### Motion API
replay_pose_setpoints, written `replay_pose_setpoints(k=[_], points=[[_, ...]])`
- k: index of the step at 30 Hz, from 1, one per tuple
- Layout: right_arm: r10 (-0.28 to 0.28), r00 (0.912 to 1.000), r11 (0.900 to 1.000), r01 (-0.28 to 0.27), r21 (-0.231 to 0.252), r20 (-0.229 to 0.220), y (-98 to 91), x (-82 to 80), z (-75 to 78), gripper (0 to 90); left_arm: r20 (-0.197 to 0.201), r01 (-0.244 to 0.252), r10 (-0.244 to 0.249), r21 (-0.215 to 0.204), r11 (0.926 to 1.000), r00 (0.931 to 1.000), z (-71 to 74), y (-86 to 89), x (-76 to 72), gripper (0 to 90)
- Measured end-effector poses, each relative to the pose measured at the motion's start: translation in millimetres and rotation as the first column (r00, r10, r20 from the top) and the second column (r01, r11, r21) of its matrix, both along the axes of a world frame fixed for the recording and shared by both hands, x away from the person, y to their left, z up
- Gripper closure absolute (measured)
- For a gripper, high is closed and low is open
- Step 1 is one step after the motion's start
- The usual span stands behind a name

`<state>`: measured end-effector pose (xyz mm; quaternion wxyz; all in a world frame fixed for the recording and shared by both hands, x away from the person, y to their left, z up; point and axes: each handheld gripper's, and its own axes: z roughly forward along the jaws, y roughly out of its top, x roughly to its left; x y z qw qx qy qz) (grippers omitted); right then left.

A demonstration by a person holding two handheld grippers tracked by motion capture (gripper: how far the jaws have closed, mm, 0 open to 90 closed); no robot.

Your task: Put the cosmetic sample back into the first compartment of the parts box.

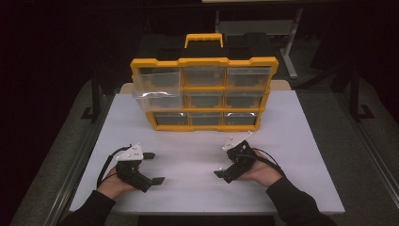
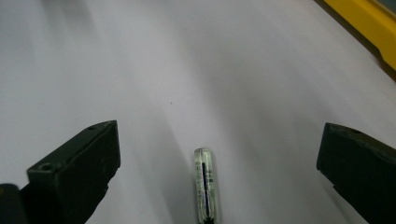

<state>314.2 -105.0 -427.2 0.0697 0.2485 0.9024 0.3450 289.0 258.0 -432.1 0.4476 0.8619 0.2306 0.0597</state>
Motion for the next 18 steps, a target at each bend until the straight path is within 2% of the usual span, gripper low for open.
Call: replay_pose_setpoints(k=[18], points=[[0.013,0.9999,0.9972,-0.013,-0.074,-0.005,1.2,-0.2,-5.7,0.0,0.0,0.003,-0.003,0.002,1.0,1.0,0.1,0.1,-0.1,0.0]])
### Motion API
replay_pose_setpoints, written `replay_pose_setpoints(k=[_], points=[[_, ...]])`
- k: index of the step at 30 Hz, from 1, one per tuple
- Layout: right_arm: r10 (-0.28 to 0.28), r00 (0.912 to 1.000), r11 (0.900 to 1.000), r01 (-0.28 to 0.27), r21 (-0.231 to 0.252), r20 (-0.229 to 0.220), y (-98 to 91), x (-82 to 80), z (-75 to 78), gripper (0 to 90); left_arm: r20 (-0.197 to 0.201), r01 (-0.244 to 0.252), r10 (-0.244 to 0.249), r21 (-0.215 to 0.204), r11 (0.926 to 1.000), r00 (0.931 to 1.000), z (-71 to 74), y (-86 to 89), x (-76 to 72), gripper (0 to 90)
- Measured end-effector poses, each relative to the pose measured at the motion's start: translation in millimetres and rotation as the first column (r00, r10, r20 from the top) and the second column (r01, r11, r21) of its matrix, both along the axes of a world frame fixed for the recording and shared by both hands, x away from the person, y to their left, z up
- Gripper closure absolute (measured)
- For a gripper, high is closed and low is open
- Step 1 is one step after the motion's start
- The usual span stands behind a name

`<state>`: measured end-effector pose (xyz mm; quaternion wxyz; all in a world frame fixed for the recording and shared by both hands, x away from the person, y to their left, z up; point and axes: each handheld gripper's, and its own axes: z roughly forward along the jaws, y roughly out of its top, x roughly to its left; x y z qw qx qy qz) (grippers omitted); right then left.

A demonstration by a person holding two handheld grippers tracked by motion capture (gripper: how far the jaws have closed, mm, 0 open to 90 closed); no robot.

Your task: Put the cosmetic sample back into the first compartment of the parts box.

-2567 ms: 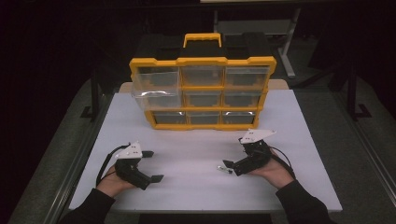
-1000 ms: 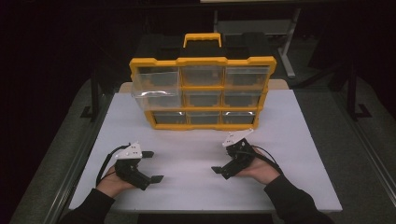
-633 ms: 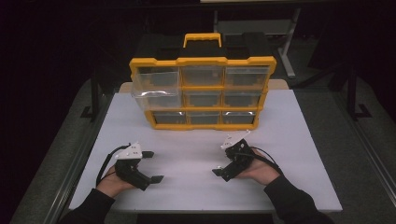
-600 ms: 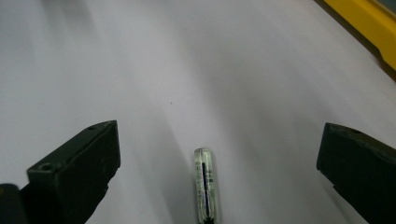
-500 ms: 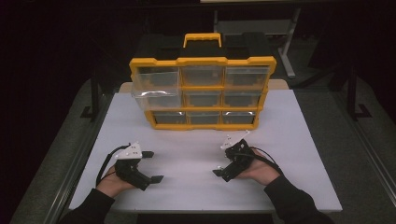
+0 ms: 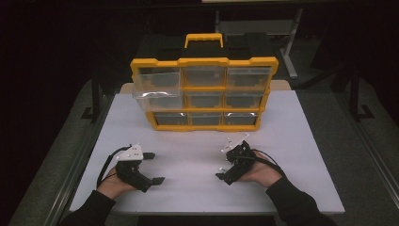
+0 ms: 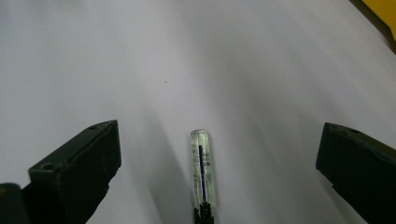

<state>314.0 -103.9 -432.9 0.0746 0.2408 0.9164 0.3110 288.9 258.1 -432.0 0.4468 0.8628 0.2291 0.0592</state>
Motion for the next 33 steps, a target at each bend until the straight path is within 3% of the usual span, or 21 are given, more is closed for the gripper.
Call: replay_pose_setpoints(k=[6,33], points=[[0.01,0.9999,0.9999,-0.01,-0.008,-0.01,0.2,-0.7,-0.1,4.5,0.0,0.0,0.0,0.0,1.0,1.0,0.0,0.1,0.1,0.0],[0.059,0.9974,0.9963,-0.061,-0.06,-0.042,-1.4,-3.0,-1.4,56.1,-0.001,-0.002,0.002,-0.004,1.0,1.0,0.2,0.2,-0.1,0.0]])
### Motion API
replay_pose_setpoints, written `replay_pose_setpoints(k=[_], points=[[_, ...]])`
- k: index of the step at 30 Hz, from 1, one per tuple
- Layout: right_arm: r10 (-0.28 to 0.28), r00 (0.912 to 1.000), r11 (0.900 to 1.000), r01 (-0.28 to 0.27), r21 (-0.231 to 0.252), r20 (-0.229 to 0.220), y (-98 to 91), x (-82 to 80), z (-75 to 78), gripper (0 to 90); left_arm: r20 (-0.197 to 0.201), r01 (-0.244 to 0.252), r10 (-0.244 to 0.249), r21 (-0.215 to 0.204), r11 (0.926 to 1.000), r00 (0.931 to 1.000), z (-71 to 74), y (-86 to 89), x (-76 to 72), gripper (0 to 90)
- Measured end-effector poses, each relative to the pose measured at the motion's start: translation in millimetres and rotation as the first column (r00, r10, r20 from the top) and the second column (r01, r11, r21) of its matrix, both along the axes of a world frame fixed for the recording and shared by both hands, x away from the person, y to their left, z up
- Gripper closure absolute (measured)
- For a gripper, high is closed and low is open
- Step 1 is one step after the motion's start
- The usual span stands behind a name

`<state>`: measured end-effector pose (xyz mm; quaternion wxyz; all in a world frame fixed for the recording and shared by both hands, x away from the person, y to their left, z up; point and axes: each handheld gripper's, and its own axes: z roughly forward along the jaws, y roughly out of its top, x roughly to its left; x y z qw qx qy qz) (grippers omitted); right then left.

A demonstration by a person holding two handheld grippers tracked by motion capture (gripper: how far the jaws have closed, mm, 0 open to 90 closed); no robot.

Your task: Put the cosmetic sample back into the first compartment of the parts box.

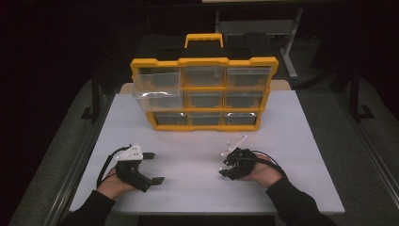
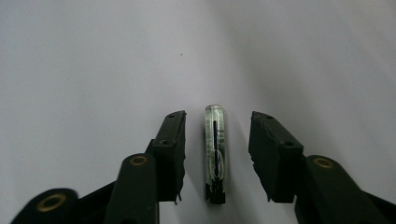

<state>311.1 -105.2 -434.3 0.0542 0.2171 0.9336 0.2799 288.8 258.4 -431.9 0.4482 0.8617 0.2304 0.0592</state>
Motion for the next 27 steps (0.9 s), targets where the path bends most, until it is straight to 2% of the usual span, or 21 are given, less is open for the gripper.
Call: replay_pose_setpoints(k=[7,19,27], points=[[0.009,1.0,0.9999,-0.009,-0.011,0.002,-0.1,-0.3,-0.3,66.7,0.001,-0.001,0.001,0.0,1.0,1.0,0.1,0.2,0.0,0.0],[0.033,0.9994,0.9993,-0.033,-0.019,-0.006,0.0,0.0,-2.8,78.3,0.004,0.002,-0.002,0.004,1.0,1.0,0.3,0.5,-0.1,0.0],[0.032,0.9994,0.9993,-0.033,-0.016,-0.01,-0.5,0.3,-2.5,78.8,0.004,0.003,-0.003,0.003,1.0,1.0,0.2,0.7,-0.4,0.0]])
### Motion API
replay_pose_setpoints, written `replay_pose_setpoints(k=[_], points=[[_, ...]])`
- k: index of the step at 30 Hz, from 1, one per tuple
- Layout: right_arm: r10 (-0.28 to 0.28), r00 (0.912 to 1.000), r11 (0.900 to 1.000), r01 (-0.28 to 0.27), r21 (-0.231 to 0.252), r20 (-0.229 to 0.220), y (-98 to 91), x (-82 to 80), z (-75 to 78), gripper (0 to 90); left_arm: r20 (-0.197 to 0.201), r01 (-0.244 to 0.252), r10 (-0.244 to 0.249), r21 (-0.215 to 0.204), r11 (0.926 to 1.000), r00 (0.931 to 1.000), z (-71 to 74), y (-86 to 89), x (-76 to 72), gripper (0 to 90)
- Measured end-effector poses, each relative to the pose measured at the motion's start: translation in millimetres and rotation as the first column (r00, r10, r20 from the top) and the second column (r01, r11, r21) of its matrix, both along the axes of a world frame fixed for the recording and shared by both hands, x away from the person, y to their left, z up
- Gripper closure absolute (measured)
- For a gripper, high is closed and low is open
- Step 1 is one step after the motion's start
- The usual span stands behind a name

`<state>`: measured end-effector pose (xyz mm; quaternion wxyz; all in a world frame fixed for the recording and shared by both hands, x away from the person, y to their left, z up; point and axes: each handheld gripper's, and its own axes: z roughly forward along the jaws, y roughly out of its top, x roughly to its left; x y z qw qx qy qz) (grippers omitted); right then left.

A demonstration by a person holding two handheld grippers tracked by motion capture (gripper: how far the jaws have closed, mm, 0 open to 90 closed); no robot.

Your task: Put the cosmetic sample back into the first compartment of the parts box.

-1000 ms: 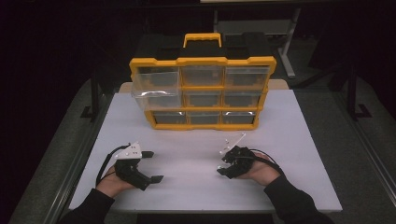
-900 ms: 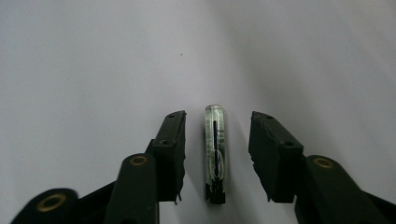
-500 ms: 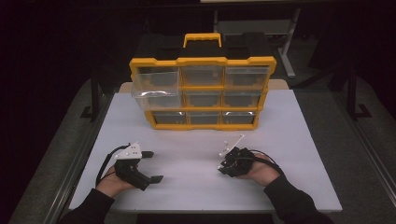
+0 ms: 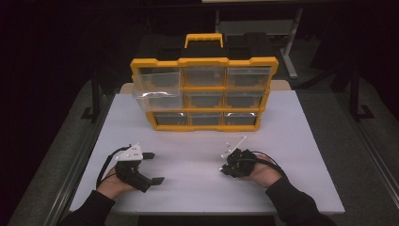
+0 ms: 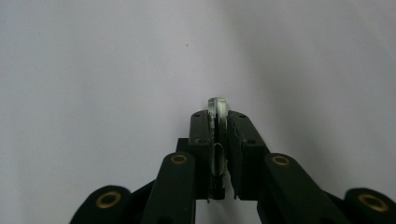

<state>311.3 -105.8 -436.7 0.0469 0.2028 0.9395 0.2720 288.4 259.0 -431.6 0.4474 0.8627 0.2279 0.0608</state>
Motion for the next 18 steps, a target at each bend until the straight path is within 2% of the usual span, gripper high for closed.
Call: replay_pose_setpoints(k=[18], points=[[-0.048,0.9988,0.9976,0.047,0.052,0.014,-7.5,3.0,23.2,78.8,-0.006,0.003,-0.003,0.002,1.0,1.0,-1.7,-0.3,0.9,0.0]])
